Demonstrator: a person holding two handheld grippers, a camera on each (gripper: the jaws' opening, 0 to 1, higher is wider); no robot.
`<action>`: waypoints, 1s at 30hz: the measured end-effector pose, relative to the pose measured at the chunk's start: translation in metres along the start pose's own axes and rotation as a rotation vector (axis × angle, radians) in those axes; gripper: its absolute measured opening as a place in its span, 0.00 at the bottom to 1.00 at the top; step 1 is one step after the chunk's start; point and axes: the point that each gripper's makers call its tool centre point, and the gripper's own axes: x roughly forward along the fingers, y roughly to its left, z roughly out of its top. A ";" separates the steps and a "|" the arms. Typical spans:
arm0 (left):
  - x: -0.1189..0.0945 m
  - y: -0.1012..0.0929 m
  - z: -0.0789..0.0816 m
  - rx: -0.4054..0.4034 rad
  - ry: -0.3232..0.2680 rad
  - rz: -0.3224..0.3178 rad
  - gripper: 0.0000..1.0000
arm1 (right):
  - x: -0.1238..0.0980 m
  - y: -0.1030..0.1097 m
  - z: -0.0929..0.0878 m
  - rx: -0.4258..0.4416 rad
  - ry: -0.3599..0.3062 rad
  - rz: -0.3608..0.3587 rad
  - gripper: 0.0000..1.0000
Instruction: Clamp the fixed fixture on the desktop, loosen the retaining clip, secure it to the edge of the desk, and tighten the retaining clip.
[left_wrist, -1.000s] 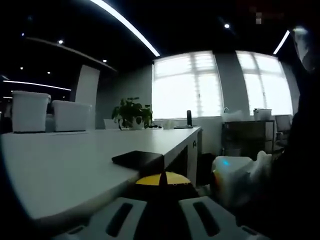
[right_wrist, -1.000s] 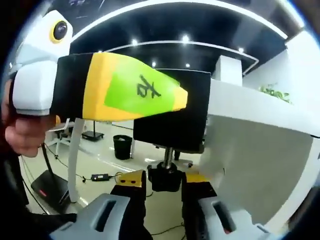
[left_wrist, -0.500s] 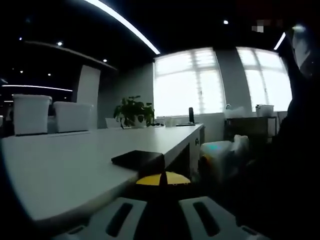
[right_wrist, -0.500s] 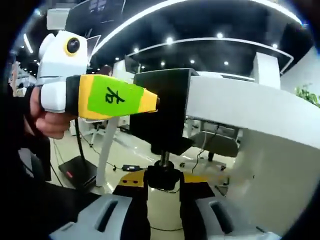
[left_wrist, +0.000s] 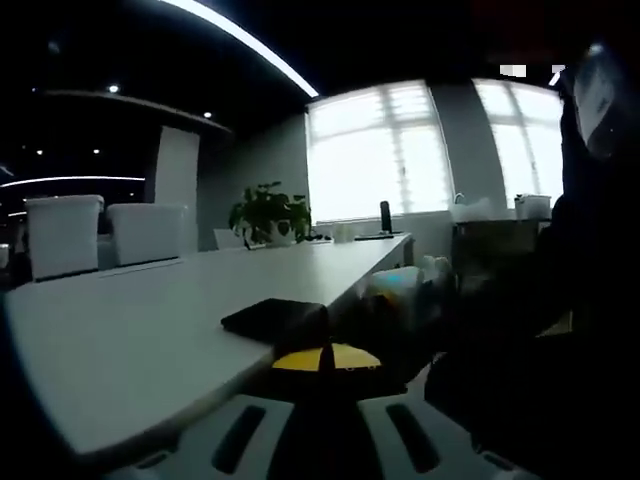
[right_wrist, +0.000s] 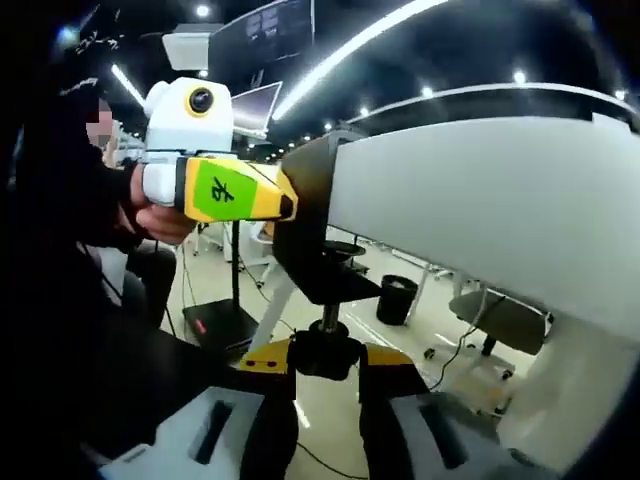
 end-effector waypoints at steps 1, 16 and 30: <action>0.000 0.000 0.000 0.002 0.001 -0.002 0.01 | 0.007 -0.019 -0.007 -0.002 -0.003 -0.002 0.21; -0.002 0.000 0.001 -0.009 -0.045 -0.022 0.01 | -0.029 -0.009 0.007 0.204 0.019 -0.601 0.31; -0.005 -0.001 0.005 -0.030 -0.105 -0.047 0.01 | -0.012 -0.012 0.003 0.239 0.101 -0.850 0.36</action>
